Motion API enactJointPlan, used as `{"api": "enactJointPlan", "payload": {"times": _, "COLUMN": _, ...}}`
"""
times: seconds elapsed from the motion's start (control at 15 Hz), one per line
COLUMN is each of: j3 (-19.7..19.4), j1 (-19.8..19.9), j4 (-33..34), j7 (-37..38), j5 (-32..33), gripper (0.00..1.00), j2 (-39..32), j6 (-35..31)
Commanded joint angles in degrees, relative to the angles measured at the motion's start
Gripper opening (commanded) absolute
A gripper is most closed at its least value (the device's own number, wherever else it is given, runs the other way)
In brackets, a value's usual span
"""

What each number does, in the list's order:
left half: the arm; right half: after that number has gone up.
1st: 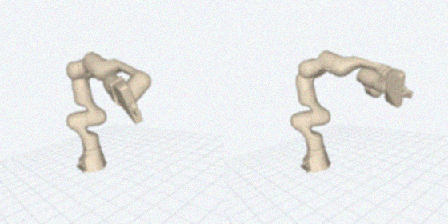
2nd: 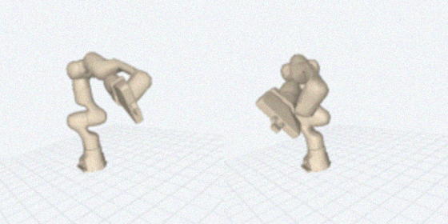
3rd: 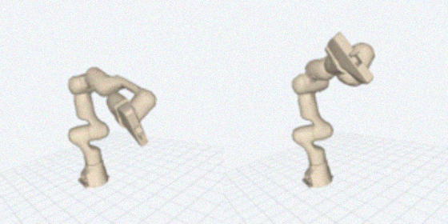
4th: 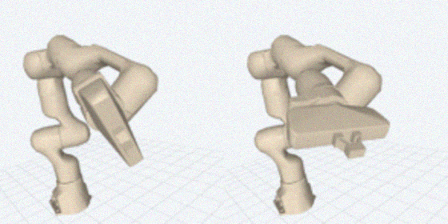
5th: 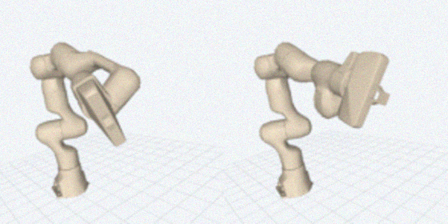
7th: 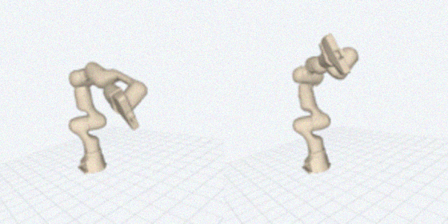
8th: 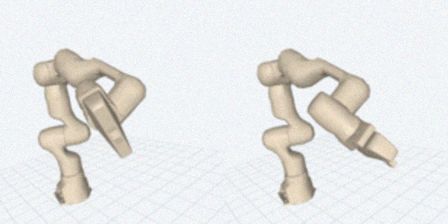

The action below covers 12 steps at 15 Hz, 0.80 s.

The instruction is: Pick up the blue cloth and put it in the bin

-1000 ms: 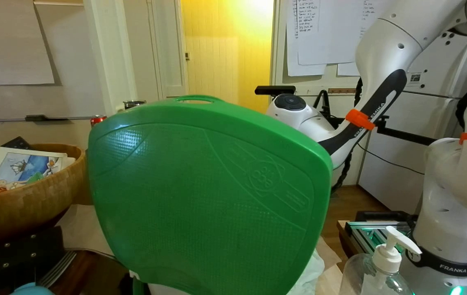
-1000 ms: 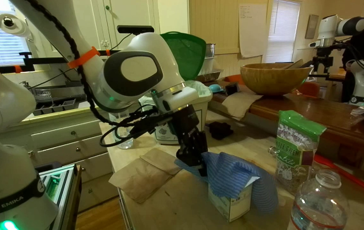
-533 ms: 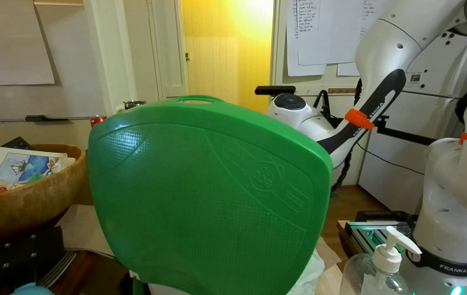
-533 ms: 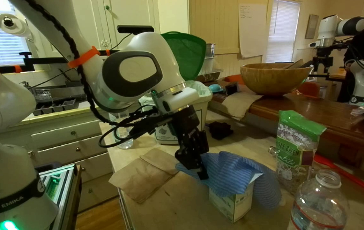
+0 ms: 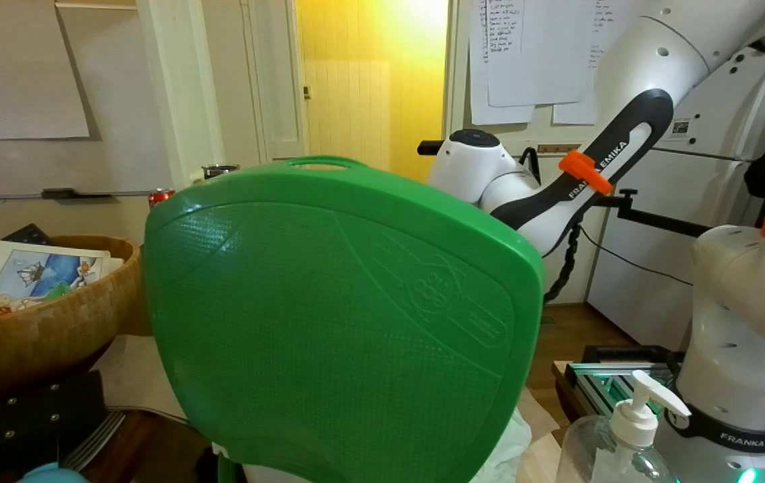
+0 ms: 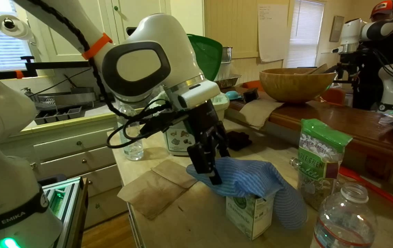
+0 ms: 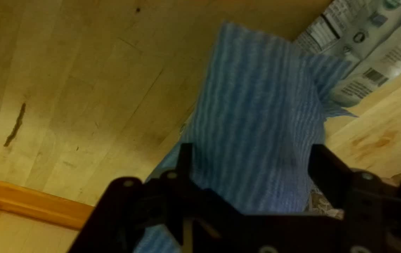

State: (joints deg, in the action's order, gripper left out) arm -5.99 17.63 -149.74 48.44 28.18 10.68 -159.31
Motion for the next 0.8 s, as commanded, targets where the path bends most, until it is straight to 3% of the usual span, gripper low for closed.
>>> {"api": "enactJointPlan", "payload": {"times": 0.0, "j3": -0.5, "j1": -0.7, "j4": 1.1, "j7": -7.0, "j5": -7.2, "gripper": 1.0, "j2": 2.9, "j6": 5.9}}
{"api": "enactJointPlan", "payload": {"times": 0.33, "j3": 0.1, "j1": 0.1, "j4": 3.9, "j7": -9.1, "j5": -8.3, "gripper": 1.0, "j2": 4.8, "j6": 16.7}}
{"api": "enactJointPlan", "payload": {"times": 0.6, "j3": -0.3, "j1": 0.5, "j4": 6.7, "j7": -8.4, "j5": -9.3, "gripper": 1.0, "j2": 5.1, "j6": 20.9}}
{"api": "enactJointPlan", "payload": {"times": 0.73, "j3": -0.7, "j1": 0.8, "j4": 8.0, "j7": -7.5, "j5": -9.4, "gripper": 1.0, "j2": 4.7, "j6": 19.6}}
